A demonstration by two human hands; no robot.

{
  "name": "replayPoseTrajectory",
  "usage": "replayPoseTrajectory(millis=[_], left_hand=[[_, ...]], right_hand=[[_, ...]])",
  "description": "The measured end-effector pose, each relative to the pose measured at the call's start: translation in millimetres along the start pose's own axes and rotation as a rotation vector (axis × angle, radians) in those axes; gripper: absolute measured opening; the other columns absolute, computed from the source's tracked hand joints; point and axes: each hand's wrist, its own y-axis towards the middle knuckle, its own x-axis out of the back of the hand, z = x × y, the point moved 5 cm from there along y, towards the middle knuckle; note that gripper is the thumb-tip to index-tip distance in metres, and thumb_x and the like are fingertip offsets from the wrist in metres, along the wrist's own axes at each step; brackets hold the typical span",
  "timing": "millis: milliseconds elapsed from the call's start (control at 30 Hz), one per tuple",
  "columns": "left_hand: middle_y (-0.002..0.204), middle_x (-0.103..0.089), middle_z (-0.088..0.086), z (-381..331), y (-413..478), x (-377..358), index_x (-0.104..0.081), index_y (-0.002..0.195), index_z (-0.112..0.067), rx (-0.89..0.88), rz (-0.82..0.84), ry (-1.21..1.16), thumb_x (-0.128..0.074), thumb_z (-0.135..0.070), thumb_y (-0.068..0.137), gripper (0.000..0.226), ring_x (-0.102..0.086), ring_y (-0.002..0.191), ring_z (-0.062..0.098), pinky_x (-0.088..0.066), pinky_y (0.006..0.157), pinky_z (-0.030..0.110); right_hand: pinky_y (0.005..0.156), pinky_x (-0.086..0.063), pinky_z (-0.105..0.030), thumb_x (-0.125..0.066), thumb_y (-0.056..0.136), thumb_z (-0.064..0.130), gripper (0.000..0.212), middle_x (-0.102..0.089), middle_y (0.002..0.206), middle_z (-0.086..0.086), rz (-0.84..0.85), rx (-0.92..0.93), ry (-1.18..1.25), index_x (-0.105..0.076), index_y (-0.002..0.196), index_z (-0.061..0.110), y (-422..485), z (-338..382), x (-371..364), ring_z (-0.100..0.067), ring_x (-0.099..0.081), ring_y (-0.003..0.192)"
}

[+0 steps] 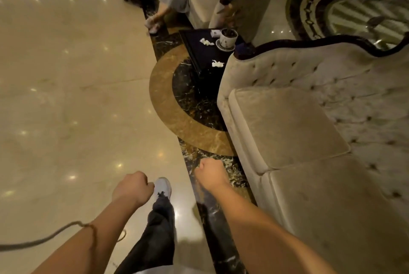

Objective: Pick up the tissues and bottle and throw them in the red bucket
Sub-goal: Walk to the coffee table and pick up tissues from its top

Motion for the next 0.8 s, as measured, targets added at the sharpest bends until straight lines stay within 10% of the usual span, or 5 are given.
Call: replayPoseTrajectory(millis=[400, 800], left_hand=[[0.086, -0.062, 0.004, -166.2, 301.8, 162.5, -0.066, 0.093, -0.013, -0.203, 0.079, 0.058, -0.053, -0.038, 0.084, 0.029, -0.059, 0.070, 0.020, -0.045, 0.058, 0.026], [0.103, -0.067, 0.009, -331.6, 634.4, 235.5, -0.066, 0.103, -0.012, -0.286, 0.213, 0.300, -0.051, -0.039, 0.087, 0.034, -0.064, 0.089, 0.029, -0.046, 0.065, 0.031]], right_hand=[[0.051, -0.038, -0.032, -0.045, 0.080, 0.012, 0.013, -0.052, 0.078, -0.004, -0.083, -0.160, 0.148, -0.041, 0.074, 0.023, 273.6, 77.3, 149.6, -0.023, -0.051, 0.067], [0.089, -0.055, -0.044, -0.056, 0.092, 0.026, 0.051, -0.062, 0.122, -0.019, 0.200, -0.375, 0.400, -0.041, 0.140, 0.016, 619.4, 88.8, 193.1, -0.033, -0.065, 0.101]])
